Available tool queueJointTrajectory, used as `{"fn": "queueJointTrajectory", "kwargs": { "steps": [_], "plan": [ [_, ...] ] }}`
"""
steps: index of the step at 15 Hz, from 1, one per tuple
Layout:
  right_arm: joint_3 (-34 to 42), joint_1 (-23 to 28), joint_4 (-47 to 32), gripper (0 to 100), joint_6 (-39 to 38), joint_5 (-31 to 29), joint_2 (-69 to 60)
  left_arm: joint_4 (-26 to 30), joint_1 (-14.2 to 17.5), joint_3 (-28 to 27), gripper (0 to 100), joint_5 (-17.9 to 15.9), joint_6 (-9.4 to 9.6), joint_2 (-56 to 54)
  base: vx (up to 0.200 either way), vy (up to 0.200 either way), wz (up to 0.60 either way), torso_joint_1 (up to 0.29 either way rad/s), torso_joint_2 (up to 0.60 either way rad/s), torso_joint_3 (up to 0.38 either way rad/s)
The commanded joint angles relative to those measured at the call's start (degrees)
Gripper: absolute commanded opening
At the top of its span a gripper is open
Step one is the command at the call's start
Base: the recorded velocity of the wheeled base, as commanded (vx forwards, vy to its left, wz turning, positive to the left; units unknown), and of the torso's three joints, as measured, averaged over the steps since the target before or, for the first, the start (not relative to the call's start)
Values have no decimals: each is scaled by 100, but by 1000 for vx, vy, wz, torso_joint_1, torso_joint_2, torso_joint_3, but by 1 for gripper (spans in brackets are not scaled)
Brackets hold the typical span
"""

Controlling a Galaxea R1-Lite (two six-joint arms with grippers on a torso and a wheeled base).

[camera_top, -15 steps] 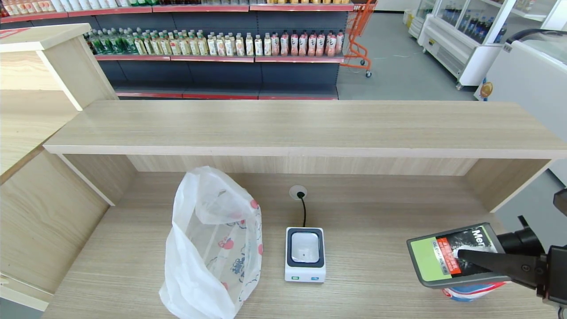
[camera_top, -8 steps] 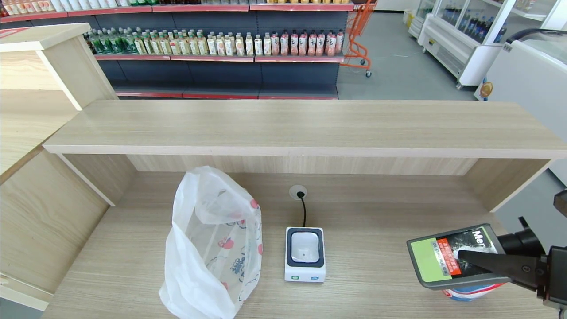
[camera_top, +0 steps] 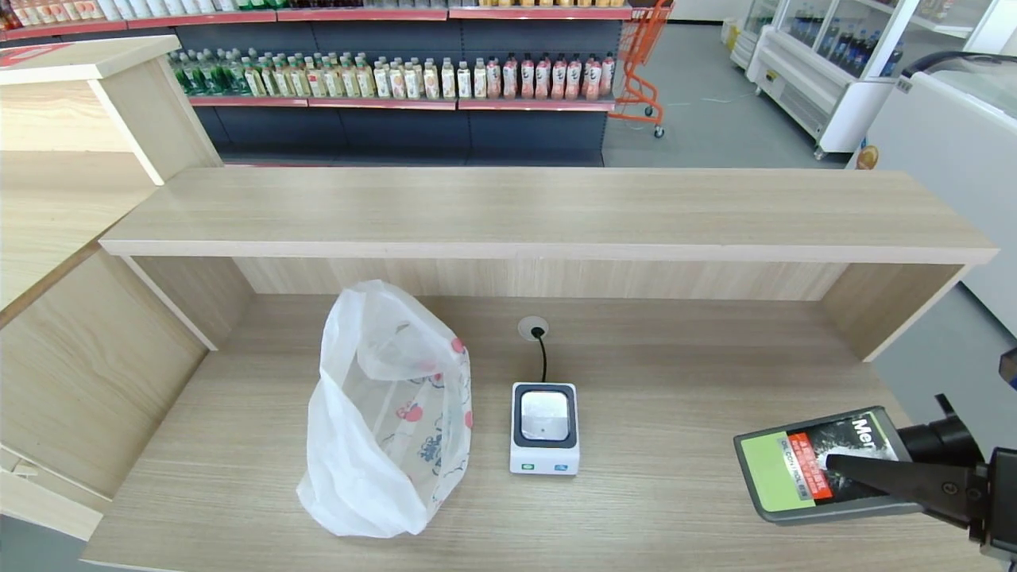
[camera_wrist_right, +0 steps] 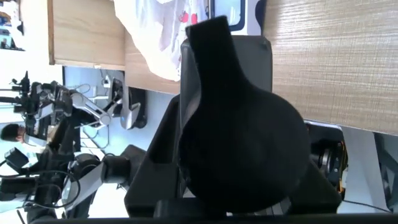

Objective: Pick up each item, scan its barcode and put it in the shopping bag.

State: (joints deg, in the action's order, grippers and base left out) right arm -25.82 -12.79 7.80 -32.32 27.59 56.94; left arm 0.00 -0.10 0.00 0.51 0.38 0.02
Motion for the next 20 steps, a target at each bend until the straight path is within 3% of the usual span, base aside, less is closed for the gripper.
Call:
{"fn": "queueJointTrajectory", "kwargs": {
  "steps": [1,5,10,14,20],
  "plan": [
    [7,-4,2,0,-3,1,36,0,1,0,100,2,-11,-2,0,200,0,2,2,7],
    [-37,-4,28,0,59,-25,493,0,1,0,100,2,15,-2,0,200,0,9,6,1],
    [-749,-13,143,0,824,-579,2251,0,1,0,100,2,6,-2,0,0,0,0,0,0],
    [-1356,-330,784,0,876,-570,3385,0,1,0,100,2,6,-2,0,0,0,0,0,0],
    [-1549,-716,1057,0,885,-641,4097,0,1,0,100,2,6,-2,0,0,0,0,0,0]
  ]
}}
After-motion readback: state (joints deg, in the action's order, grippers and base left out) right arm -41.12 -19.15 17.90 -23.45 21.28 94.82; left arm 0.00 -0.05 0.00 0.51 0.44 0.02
